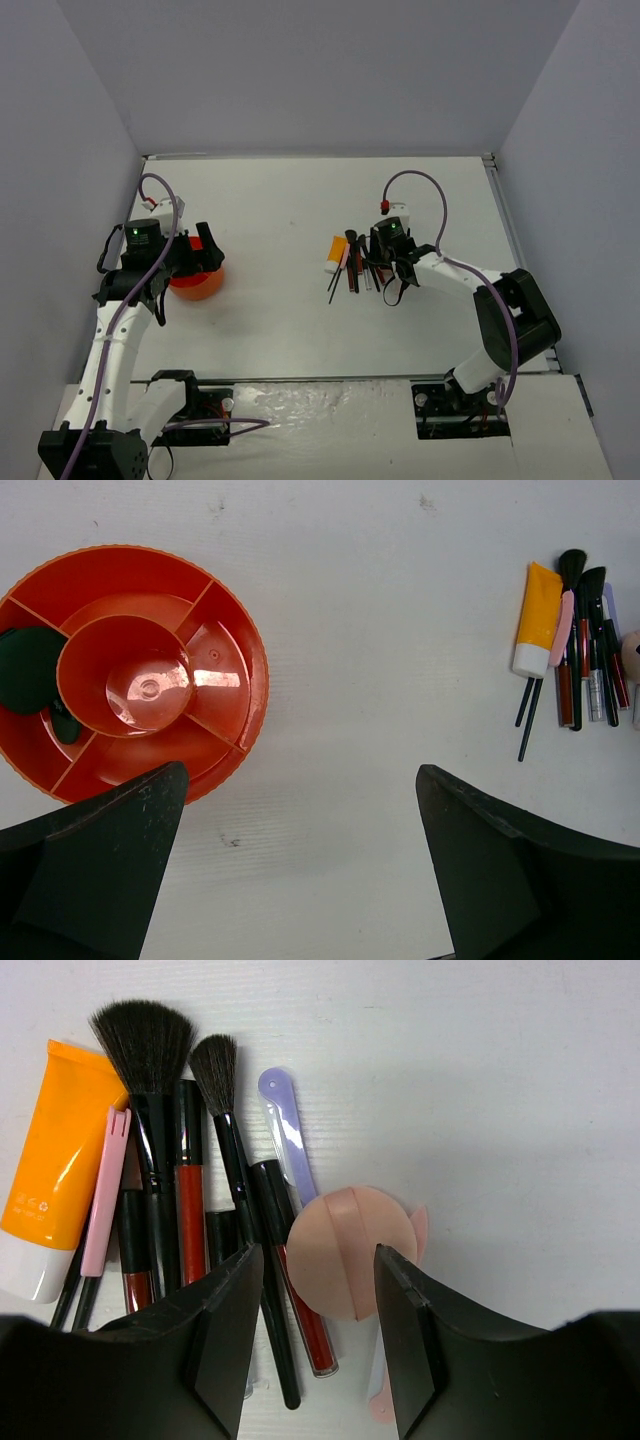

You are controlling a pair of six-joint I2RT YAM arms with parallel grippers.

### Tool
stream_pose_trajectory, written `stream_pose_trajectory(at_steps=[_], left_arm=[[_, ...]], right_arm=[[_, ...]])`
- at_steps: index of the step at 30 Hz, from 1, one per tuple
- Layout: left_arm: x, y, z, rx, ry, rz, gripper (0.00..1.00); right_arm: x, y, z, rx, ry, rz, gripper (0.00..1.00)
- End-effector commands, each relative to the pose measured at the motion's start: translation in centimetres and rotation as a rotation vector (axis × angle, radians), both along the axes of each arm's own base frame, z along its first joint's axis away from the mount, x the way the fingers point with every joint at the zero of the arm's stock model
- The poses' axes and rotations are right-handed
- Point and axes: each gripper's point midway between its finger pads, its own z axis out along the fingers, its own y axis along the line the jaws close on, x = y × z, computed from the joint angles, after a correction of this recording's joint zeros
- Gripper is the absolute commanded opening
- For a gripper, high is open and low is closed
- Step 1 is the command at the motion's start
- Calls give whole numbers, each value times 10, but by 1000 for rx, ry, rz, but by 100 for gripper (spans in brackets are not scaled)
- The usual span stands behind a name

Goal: Organize the makeup

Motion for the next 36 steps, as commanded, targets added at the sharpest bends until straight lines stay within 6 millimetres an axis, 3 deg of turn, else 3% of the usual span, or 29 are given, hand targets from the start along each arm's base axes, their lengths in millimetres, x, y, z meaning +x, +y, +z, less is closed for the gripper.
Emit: stream_pose_trajectory(at_steps=[1,25,36], left_arm=[[9,-3,19,-6,-71,-22,97],[9,-4,15,-11,-56,-24,97],[10,-5,14,-16,-50,-28,97]], right_arm=[[11,-2,15,39,-47,-65,46],[13,2,-10,33,1,-72,42],[13,0,-7,26,-8,-70,15]])
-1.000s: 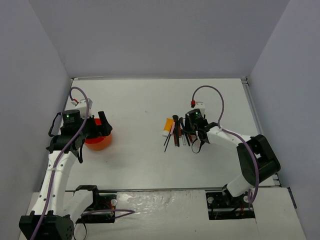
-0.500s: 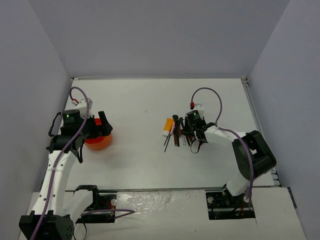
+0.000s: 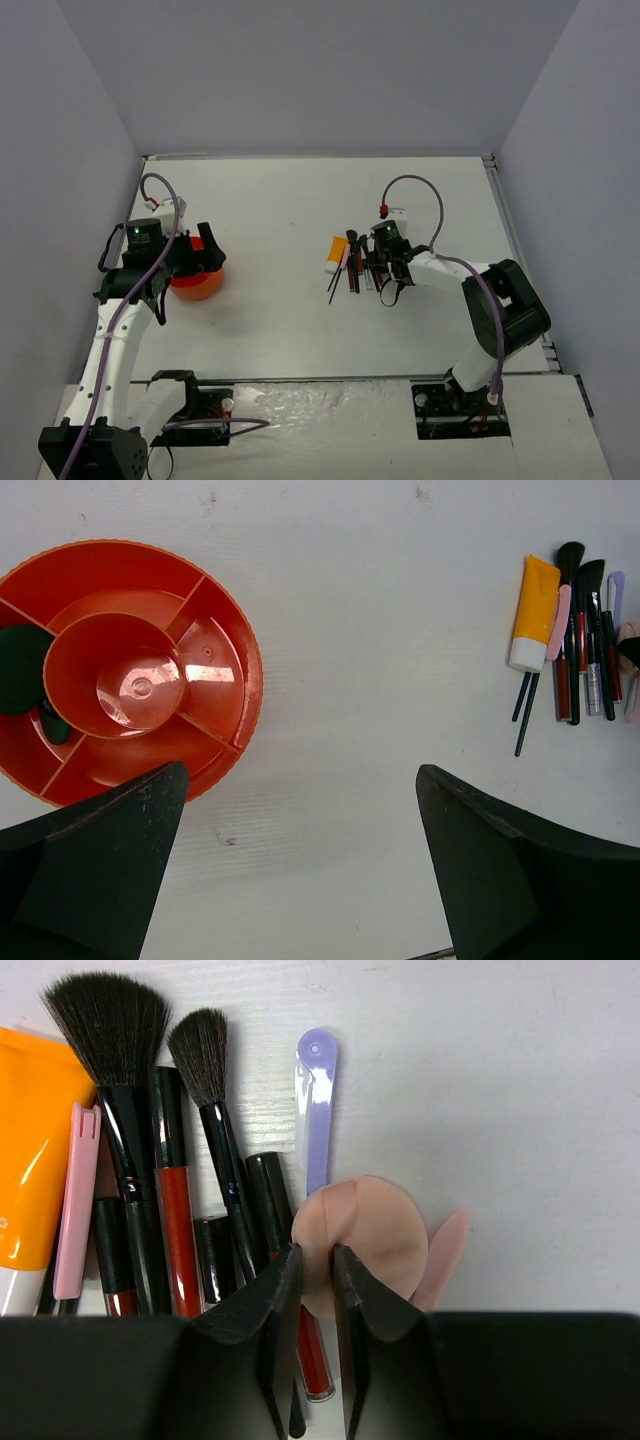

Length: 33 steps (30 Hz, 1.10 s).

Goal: Organize the makeup

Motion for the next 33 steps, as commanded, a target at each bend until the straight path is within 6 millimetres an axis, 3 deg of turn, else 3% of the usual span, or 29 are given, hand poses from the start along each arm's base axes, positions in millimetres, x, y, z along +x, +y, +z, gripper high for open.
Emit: stream_pose_trajectory(at_steps=[1,7,14,21,27,31,33], left_arm=[[10,-3,17,-7,-63,-16,97],[10,-3,18,-8,-65,-15,97],[10,-5,21,-19,-76,-24,97],[5,-33,47,-153,-151,-122,97],[-12,-73,81,-346,-173,-210,97],[-22,-99,110,-450,-177,-243,97],[-26,-112,115,-468,-154,-264,97]], right_arm=[[14,-1,18,8,-62,-25,12],[16,1,31,18,-93,-4,0],[15,18,82,74,-204,109,0],[-9,73,164,234,-380,453,0],[-53,128,202,253,-534,807,0],[-77,155,225,303,-660,977,0],[-86,166,230,287,-688,1047,0]])
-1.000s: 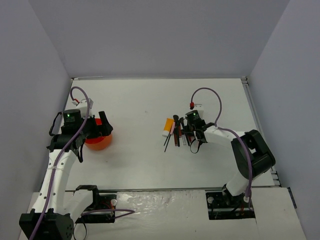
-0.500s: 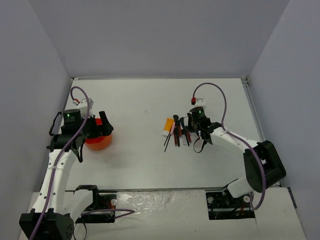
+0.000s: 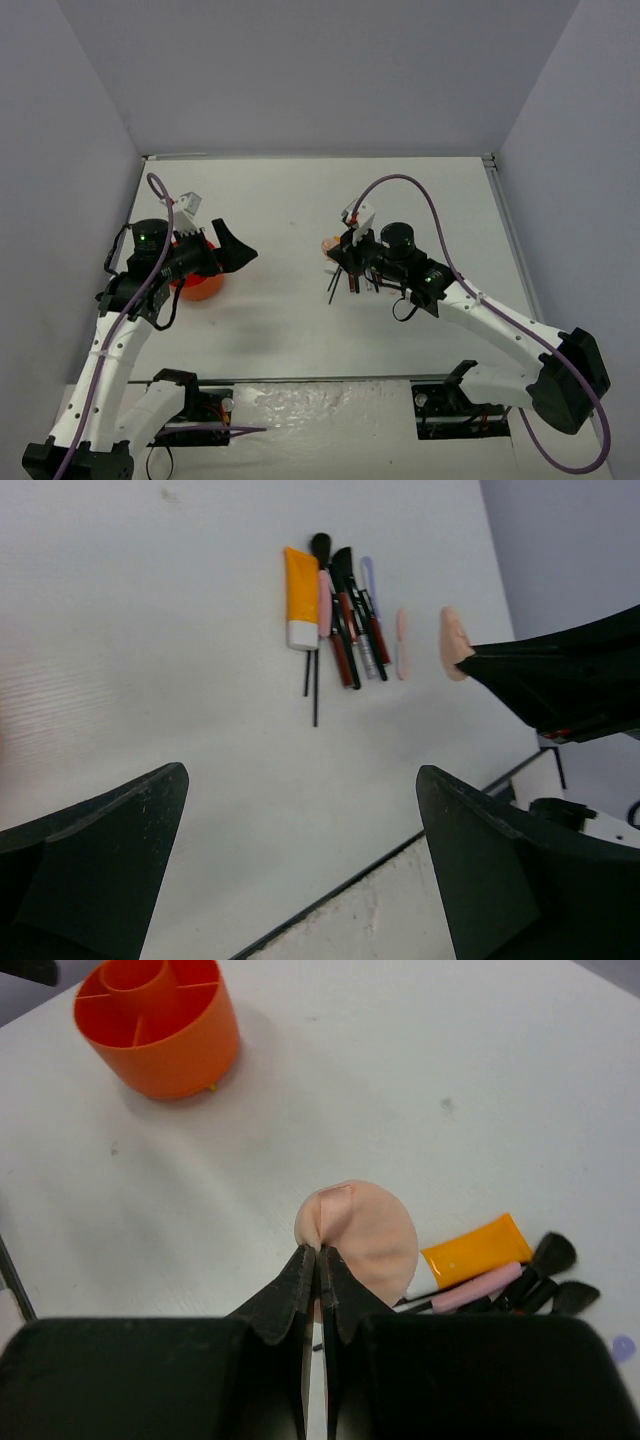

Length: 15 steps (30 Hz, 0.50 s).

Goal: Organize the makeup

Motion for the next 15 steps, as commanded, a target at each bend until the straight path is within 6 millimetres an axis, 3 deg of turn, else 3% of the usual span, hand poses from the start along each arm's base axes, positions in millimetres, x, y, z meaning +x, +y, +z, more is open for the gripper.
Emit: stream_pose_trajectory(at_steps=[1,3,7,15], left_arm=[[-1,-35,63,-141,-69,-46,96],[-1,-40,67,-141,-42,-30,94],[0,-70,63,-163,19,-86,89],[6,-106,51,-160,100,-148,74]], right_arm=[[-18,34,54,72,-245,210,0],[-26,44,55,57,-274,260,0],[-38,60,60,51,-306,332,0],[-55,74,65,25,-361,409,0]])
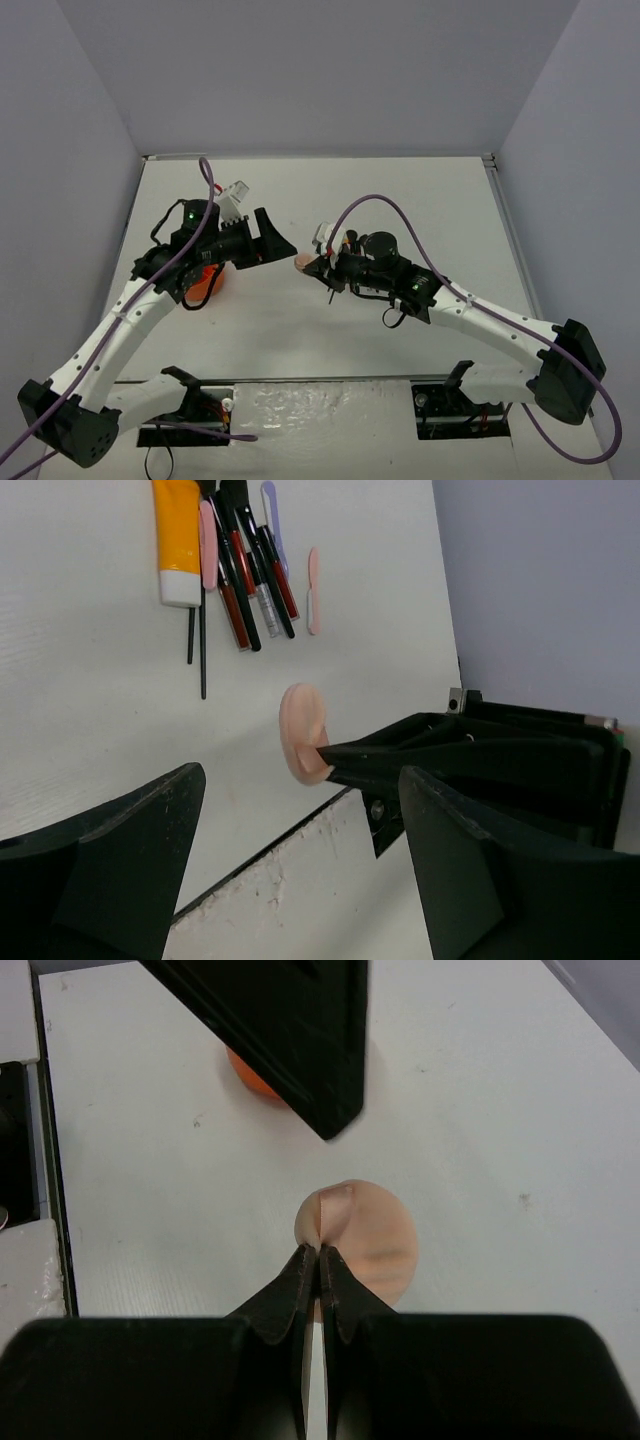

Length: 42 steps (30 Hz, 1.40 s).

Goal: Organize the makeup

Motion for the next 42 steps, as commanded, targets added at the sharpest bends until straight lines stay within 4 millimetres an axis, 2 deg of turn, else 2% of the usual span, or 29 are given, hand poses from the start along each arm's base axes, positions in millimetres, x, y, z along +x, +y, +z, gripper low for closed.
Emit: stream_pose_trajectory(at_steps=[1,12,15,18,21,28,31,32,38,42], left_arm=[[14,-20,30,-58,-50,0,70],[17,-36,23,-65,-25,-17,43],[18,-37,21,-67,-23,-16,29],[18,-41,20,-69,-20,-24,21],[18,-45,16,-66,-10,-33,21],[16,-51,13,-61,-10,-51,0],[16,-51,14,-53,-23,-52,0],[16,-50,15,-51,-31,-51,0],[19,-33,20,22,-100,-7,0],[24,-11,21,116,-165,67,0]], right_arm=[[-4,17,51,90,-153,65,0],[-3,16,49,78,-179,62,0],[-3,16,48,82,-180,60,0],[-4,16,46,84,-175,61,0],[-4,15,47,85,-176,58,0],[-3,12,48,85,-184,46,0],[-3,12,47,84,-180,43,0],[-3,12,47,83,-177,41,6],[1,7,46,77,-162,3,69],[6,-2,47,78,-155,-59,89]])
